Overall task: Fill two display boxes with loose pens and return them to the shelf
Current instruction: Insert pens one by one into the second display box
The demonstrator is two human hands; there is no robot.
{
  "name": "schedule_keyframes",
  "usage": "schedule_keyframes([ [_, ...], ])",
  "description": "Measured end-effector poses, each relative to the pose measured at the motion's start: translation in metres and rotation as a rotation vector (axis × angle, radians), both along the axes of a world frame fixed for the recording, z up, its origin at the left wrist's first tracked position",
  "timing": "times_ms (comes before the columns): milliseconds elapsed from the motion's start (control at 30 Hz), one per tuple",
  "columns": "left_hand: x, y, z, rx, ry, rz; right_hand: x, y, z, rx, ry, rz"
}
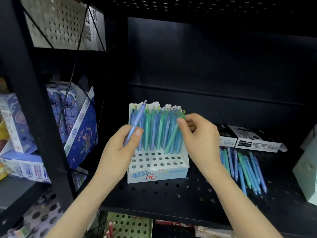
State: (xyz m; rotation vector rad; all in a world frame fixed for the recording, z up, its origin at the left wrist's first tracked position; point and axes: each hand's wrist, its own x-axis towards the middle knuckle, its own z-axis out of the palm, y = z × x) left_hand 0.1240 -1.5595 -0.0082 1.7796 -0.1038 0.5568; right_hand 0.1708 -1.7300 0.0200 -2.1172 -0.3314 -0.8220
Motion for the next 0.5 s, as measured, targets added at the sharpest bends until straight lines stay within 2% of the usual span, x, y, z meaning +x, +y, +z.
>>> schedule_keyframes([
  [167,0.003,0.004,-0.004,0.006,-0.028,0.001,0.001,0.007,0.003,-0.126,-0.033,-0.041],
  [367,0.004,0.006,-0.006,0.007,-0.032,-0.019,0.007,0.015,0.005,-0.336,0.029,-0.105],
  [500,0.003,0.005,-0.005,0.016,-0.042,-0.053,0.005,0.016,0.003,-0.325,0.002,-0.113],
])
